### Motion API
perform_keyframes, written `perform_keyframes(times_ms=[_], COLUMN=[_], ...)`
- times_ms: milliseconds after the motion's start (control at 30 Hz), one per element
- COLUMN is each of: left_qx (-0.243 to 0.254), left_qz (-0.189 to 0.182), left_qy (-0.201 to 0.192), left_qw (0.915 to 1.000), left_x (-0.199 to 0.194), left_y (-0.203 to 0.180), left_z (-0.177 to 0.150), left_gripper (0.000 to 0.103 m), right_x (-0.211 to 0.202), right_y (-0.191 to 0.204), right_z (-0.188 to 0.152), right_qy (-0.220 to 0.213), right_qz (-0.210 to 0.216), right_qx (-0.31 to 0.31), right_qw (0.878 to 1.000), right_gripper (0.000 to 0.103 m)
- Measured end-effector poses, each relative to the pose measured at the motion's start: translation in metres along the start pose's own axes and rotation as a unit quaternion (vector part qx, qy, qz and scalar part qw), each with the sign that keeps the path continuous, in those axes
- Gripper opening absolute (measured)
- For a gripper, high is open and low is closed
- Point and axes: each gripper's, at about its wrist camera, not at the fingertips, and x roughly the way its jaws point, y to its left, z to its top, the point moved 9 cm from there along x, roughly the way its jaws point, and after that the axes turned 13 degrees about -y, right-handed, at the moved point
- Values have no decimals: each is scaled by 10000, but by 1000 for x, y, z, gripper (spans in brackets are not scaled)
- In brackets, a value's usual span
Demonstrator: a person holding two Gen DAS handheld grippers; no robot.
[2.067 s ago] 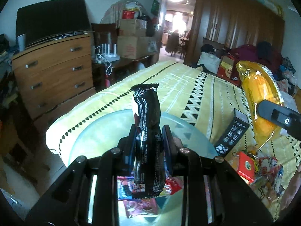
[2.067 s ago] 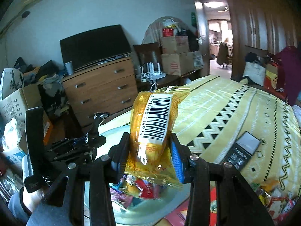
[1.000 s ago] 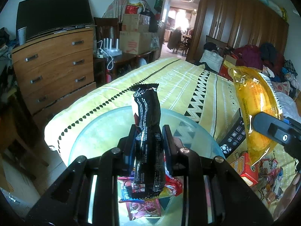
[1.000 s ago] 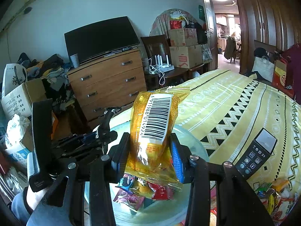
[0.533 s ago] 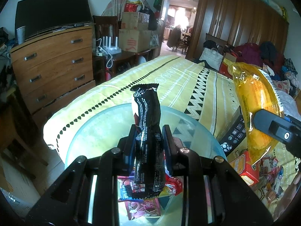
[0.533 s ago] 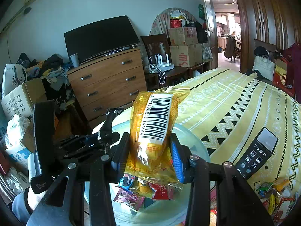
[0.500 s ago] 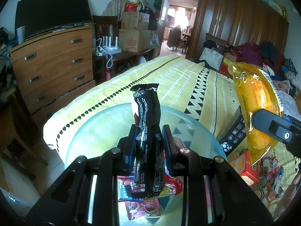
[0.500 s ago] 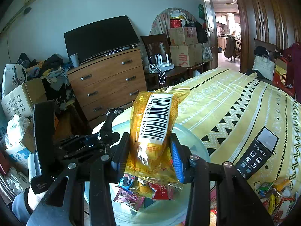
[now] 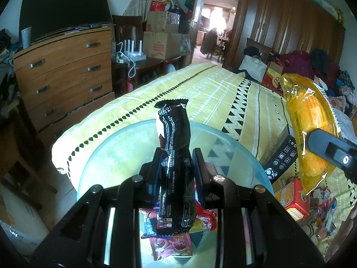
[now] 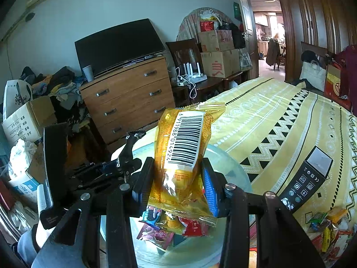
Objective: Organize snacks
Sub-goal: 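Hold both packets above the basin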
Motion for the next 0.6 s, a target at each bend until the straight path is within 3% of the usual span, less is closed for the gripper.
perform_keyframes(times_ms=[600], left_qx=[-22], left_qz=[33], left_qy=[47], left_qw=[10000], left_x=[0], left_y=[6], left_z=[-2], left_gripper=[26], right_x=[1], right_y=[-1], right_z=[0], right_qy=[3], right_qz=[-3], right_qx=[15], right_qw=[10000], right_gripper=[44])
